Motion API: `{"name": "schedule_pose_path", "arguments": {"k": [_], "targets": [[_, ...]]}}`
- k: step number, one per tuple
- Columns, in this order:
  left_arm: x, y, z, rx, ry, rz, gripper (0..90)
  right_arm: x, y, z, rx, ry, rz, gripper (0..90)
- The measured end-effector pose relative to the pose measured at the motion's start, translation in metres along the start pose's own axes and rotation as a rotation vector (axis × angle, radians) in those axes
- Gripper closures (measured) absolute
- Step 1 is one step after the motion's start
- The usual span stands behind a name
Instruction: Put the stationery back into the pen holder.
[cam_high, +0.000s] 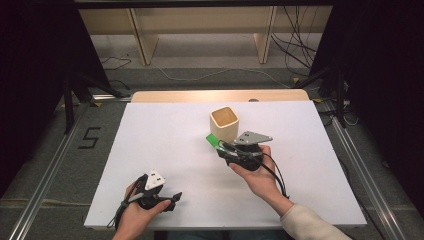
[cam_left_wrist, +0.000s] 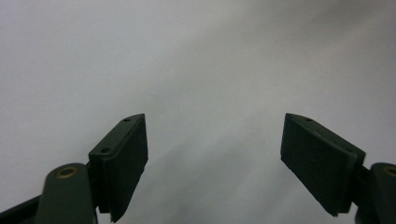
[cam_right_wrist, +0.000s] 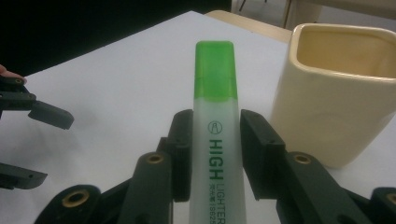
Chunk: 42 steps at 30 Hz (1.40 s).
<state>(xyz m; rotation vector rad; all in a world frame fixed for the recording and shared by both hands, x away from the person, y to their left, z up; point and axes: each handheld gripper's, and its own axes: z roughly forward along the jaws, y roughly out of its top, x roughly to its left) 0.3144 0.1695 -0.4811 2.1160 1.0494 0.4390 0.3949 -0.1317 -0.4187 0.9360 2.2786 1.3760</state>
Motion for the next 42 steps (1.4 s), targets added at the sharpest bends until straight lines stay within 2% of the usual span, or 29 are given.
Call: {"name": "schedule_pose_path", "arguments": {"k": [22, 42], "targets": [[0.0, 0.0, 0.0, -0.001, 0.0, -0.003, 23.1, -0.01, 0.009, -0.011, -0.041, -0.03, 0.015, 66.7], [0.0, 0.0, 0.001, 0.0, -0.003, -0.006, 23.1, -0.024, 0.017, -0.017, -0.078, -0.066, 0.024, 66.6]]}}
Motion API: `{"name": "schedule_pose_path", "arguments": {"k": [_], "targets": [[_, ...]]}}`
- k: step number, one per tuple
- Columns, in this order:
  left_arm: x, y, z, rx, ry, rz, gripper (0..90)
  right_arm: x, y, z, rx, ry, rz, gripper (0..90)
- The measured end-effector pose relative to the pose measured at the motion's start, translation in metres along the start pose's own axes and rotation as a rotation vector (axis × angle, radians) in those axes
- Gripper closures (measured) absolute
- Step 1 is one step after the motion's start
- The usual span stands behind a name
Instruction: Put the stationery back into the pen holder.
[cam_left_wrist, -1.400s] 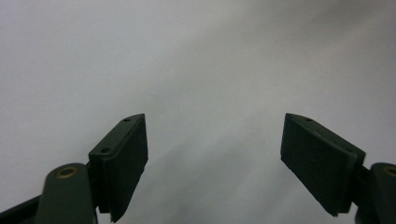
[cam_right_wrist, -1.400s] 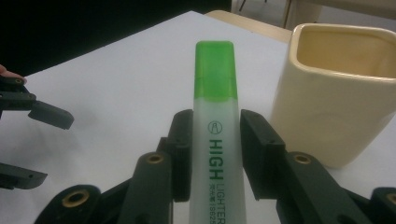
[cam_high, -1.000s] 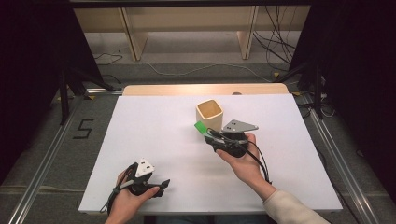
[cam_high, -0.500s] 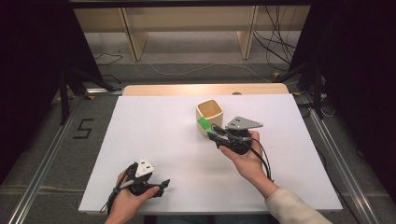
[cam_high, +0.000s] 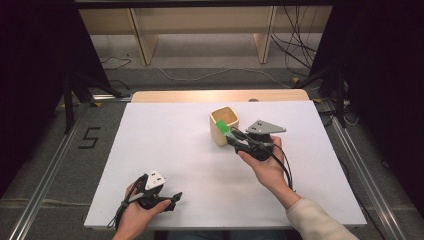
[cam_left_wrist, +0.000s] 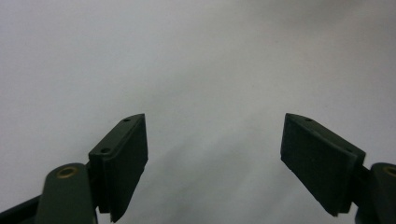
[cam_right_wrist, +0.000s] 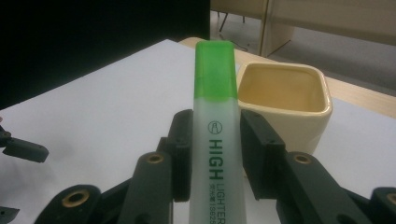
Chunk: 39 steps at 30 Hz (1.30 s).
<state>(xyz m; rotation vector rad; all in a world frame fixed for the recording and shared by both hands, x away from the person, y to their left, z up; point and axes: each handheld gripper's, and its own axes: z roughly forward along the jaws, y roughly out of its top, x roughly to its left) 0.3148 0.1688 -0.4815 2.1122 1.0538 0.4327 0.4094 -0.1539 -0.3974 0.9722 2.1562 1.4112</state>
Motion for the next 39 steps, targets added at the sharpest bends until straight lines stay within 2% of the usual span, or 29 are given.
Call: {"name": "schedule_pose_path", "arguments": {"k": [26, 39], "targets": [[0.001, 0.0, 0.0, -0.002, 0.003, -0.003, 23.1, -0.013, 0.011, 0.004, -0.026, -0.027, 0.006, 66.6], [0.0, -0.001, -0.001, -0.002, 0.002, -0.008, 23.1, -0.021, 0.022, 0.009, -0.048, -0.039, 0.03, 66.7]]}}
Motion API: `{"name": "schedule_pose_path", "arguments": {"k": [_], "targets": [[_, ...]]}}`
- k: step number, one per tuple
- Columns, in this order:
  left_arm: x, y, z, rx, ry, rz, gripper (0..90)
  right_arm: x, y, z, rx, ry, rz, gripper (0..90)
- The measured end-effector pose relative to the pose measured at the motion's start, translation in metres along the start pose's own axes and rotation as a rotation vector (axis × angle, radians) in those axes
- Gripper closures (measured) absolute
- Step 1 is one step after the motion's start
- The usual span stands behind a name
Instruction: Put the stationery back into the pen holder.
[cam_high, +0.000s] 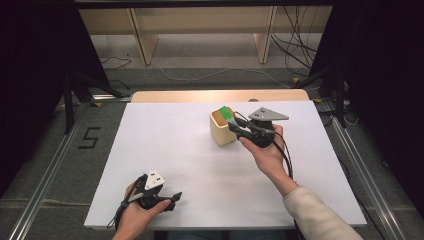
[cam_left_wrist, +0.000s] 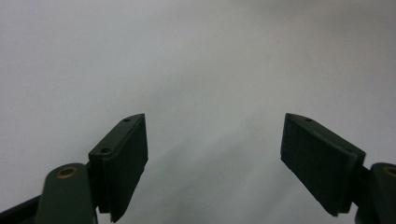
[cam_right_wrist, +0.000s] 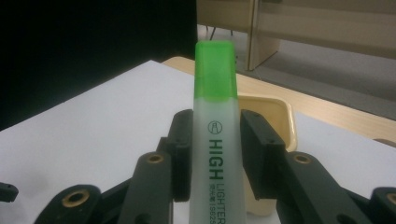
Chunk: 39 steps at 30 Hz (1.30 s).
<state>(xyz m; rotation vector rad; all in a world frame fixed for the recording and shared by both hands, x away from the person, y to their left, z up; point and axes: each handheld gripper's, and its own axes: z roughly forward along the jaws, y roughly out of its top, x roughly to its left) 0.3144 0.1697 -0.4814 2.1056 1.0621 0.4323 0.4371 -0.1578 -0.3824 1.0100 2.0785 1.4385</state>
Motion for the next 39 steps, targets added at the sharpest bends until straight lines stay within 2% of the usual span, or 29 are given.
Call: {"name": "schedule_pose_path", "arguments": {"k": [6, 39], "targets": [[0.0, 0.0, 0.0, 0.004, -0.001, 0.004, 23.1, -0.004, 0.005, 0.003, -0.014, 0.0, 0.008, 66.7], [0.0, 0.0, 0.0, -0.005, -0.002, -0.003, 23.1, -0.015, 0.024, 0.038, 0.001, -0.008, 0.036, 66.6]]}}
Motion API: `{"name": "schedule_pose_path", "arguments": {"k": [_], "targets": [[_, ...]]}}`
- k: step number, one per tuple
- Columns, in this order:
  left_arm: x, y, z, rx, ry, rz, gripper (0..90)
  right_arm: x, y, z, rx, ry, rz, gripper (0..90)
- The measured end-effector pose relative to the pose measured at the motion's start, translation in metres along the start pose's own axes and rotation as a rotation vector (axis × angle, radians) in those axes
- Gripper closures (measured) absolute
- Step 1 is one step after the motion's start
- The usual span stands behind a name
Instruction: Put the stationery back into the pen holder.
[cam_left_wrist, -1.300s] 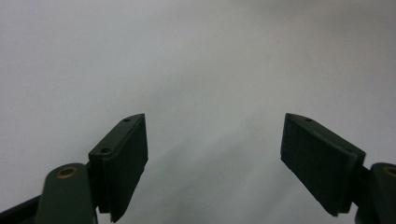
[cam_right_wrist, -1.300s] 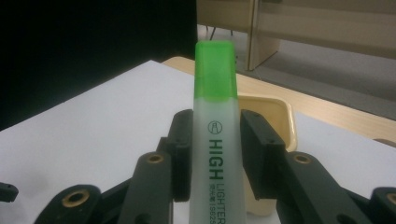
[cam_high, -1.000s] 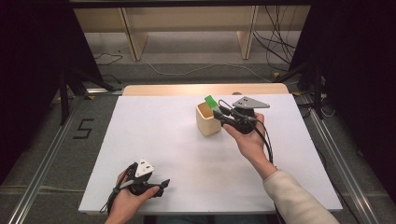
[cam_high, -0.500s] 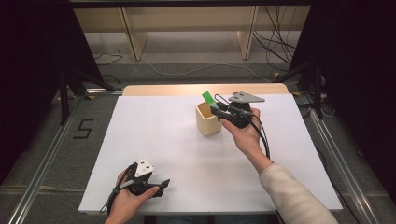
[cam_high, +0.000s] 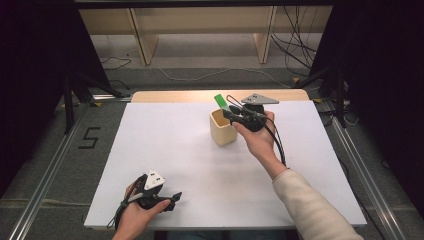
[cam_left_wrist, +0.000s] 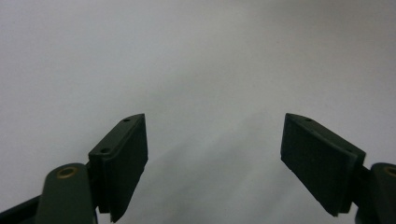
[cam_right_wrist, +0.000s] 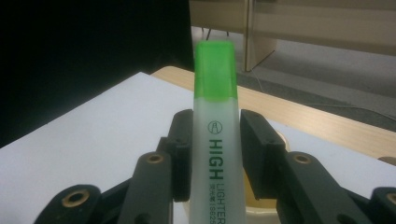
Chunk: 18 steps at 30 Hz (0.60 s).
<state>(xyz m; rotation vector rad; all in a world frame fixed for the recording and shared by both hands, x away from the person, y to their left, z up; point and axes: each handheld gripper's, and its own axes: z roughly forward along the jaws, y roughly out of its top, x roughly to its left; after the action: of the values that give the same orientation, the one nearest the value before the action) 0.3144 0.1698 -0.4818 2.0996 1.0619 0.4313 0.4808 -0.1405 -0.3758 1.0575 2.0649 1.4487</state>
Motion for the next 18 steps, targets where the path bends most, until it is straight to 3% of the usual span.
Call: {"name": "schedule_pose_path", "arguments": {"k": [18], "targets": [[0.0, 0.0, 0.0, -0.001, -0.004, -0.001, 23.1, -0.009, 0.008, 0.04, 0.008, 0.005, 0.01, 66.4]]}}
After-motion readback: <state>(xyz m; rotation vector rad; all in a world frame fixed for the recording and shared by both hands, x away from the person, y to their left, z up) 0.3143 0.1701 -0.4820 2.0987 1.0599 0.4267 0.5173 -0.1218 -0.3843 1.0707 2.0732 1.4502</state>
